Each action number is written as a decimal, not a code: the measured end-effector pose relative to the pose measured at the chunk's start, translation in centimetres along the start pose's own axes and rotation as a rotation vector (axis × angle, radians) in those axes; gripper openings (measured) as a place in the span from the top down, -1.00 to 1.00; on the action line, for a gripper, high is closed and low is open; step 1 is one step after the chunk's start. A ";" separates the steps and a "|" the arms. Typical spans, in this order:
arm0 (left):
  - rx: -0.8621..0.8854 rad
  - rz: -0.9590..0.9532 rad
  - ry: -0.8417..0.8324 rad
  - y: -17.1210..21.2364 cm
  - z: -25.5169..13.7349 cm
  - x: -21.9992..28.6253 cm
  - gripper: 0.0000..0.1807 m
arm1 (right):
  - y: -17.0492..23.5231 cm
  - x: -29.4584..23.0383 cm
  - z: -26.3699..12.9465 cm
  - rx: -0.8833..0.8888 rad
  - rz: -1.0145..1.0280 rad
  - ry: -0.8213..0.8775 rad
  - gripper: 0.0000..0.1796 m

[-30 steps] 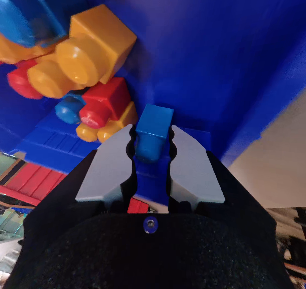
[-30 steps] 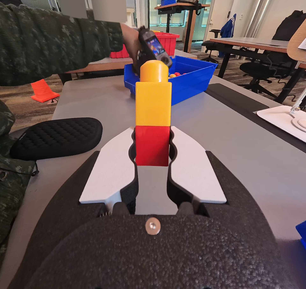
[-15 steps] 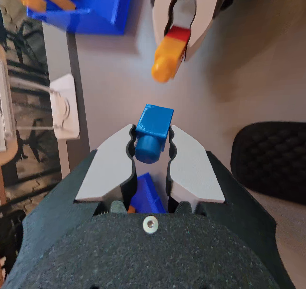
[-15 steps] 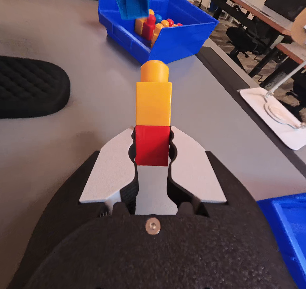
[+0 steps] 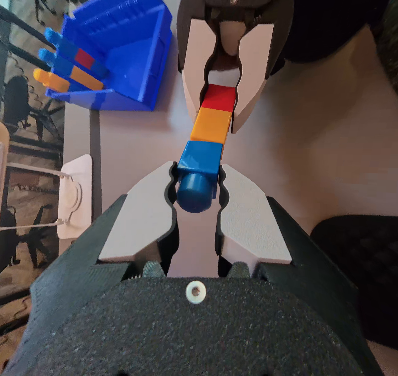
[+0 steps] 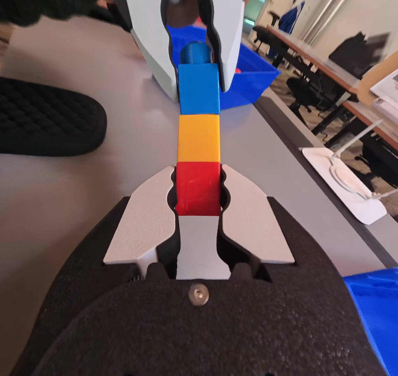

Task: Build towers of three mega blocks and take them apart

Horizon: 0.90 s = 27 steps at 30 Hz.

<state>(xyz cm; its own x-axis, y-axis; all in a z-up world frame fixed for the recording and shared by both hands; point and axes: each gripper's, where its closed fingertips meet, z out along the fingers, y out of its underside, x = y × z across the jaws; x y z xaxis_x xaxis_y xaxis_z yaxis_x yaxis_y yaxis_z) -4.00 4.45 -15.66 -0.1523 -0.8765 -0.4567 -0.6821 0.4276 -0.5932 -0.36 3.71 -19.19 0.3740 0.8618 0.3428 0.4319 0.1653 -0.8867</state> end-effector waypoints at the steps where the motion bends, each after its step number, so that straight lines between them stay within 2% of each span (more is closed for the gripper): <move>1: 0.047 -0.007 -0.002 -0.4 -0.3 0.1 0.60 | -0.6 -0.1 -0.3 0.038 0.003 -0.009 0.60; 7: 0.308 -0.080 0.014 -2.9 -2.0 0.8 0.60 | -5.0 -0.7 -3.0 0.295 0.040 -0.078 0.60; 10: 0.466 -0.124 0.027 -4.5 -2.9 1.0 0.60 | -6.2 -1.0 -3.9 0.361 0.061 -0.113 0.60; 17: 0.621 -0.184 0.012 -6.1 -3.0 0.6 0.60 | -6.3 -0.4 -4.4 0.386 0.149 -0.155 0.59; 22: 0.700 -0.198 0.052 -7.6 -2.1 1.0 0.61 | -5.9 -1.1 -3.8 0.332 0.119 -0.166 0.59; 27: 0.831 -0.237 0.070 -9.2 -2.9 0.7 0.61 | -7.1 -0.8 -4.9 0.402 0.132 -0.154 0.59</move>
<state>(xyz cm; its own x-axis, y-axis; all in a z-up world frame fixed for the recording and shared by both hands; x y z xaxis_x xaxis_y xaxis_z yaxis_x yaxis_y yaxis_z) 0.04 -0.75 -8.63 -0.1344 -0.9629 -0.2341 0.0386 0.2309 -0.9722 0.28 -0.51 -11.71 0.2649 0.9444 0.1950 0.0242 0.1957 -0.9804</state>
